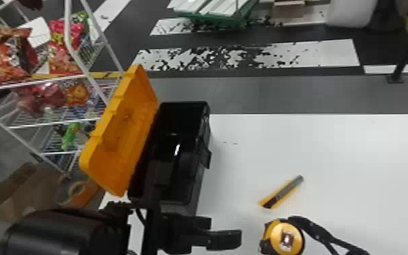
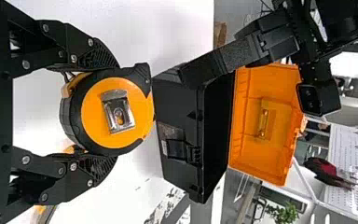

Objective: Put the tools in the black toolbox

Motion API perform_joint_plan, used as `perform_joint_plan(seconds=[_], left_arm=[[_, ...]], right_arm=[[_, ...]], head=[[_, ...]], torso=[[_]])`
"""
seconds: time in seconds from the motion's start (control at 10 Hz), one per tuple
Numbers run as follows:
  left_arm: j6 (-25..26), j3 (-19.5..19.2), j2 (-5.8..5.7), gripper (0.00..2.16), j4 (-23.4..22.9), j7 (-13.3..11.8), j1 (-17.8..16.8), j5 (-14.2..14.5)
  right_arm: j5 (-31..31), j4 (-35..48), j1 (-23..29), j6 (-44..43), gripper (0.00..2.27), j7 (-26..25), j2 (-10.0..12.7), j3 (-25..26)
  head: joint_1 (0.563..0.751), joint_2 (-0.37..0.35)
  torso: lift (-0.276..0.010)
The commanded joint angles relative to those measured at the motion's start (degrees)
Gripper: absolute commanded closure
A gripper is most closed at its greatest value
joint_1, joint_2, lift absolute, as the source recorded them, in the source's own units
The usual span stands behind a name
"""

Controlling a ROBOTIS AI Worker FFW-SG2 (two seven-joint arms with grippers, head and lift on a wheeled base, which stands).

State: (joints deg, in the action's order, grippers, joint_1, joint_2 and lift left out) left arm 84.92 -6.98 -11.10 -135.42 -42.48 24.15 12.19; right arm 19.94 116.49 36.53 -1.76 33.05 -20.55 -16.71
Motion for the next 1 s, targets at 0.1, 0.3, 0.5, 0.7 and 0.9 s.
perform_joint_plan(seconds=[0.1, 0.3, 0.5, 0.7, 0.9], left_arm=[[5.11, 0.74, 0.46, 0.07, -0.55, -0.67, -0.51, 1.17], [5.11, 2.33, 0.46, 0.07, -0.90, -0.32, -1.83, 1.17], [5.11, 3.38, 0.55, 0.07, -0.99, -0.06, -3.06, 1.08], [5.11, 4.26, 0.64, 0.07, -1.25, 0.12, -3.50, 1.43], [5.11, 5.58, 0.73, 0.08, -1.34, 0.47, -4.03, 1.34]], right_arm=[[0.01, -1.61, -2.25, 0.84, 2.01, 0.00, 0.16, -1.57], [0.01, -2.23, -3.04, 1.02, 2.01, 0.00, 0.16, -2.54], [-0.08, -2.84, -3.66, 1.02, 2.01, 0.44, 0.25, -3.33], [-0.08, -3.11, -4.63, 1.19, 2.01, 0.44, 0.34, -4.12], [-0.08, -3.19, -5.33, 1.37, 2.01, 0.35, 0.34, -5.00]], head=[[0.695, 0.253], [0.695, 0.249], [0.695, 0.238], [0.695, 0.232], [0.695, 0.226]], torso=[[-0.039], [-0.039], [-0.039], [-0.039], [-0.039]])
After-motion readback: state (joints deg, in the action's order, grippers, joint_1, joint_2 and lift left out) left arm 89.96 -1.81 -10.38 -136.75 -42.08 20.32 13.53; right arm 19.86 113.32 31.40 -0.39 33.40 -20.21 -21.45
